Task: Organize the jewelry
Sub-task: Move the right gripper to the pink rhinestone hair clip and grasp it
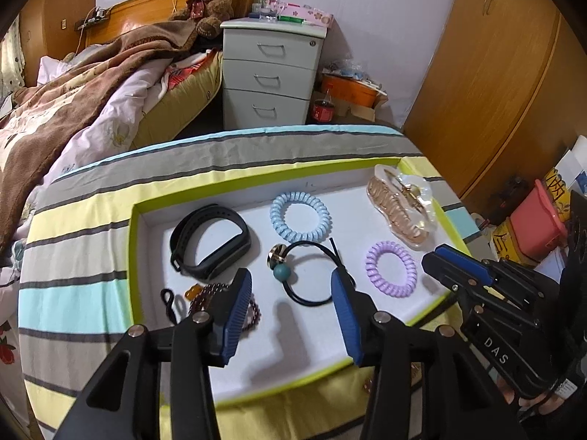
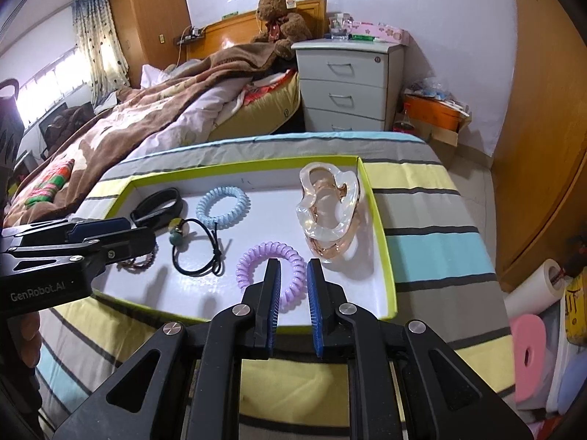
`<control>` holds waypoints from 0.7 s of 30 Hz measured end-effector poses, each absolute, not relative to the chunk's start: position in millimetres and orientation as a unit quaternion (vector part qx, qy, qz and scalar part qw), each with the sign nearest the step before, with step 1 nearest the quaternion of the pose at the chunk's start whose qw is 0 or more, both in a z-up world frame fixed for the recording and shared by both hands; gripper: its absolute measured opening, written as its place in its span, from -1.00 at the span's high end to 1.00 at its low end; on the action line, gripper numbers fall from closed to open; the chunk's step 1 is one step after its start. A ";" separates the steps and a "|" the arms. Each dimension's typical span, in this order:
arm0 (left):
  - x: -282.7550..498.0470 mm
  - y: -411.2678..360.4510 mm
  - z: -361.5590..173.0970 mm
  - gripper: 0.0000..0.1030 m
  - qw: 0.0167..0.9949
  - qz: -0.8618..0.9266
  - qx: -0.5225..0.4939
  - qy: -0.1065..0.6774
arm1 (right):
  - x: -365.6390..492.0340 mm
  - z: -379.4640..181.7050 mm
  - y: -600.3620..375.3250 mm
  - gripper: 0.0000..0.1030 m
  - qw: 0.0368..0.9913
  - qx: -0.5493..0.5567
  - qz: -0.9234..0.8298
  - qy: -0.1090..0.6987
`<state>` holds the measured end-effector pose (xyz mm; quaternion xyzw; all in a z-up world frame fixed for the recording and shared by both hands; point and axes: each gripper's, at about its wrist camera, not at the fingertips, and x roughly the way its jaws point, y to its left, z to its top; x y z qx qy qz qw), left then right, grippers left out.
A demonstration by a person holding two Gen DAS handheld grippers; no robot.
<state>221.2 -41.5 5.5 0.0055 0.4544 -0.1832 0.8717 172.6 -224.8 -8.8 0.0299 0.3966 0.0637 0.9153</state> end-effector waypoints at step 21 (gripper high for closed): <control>136.1 -0.2 12.1 0.01 0.886 -0.177 -0.038 0.427 | 125.6 -27.4 -209.1 0.46 0.895 0.059 0.206 0.391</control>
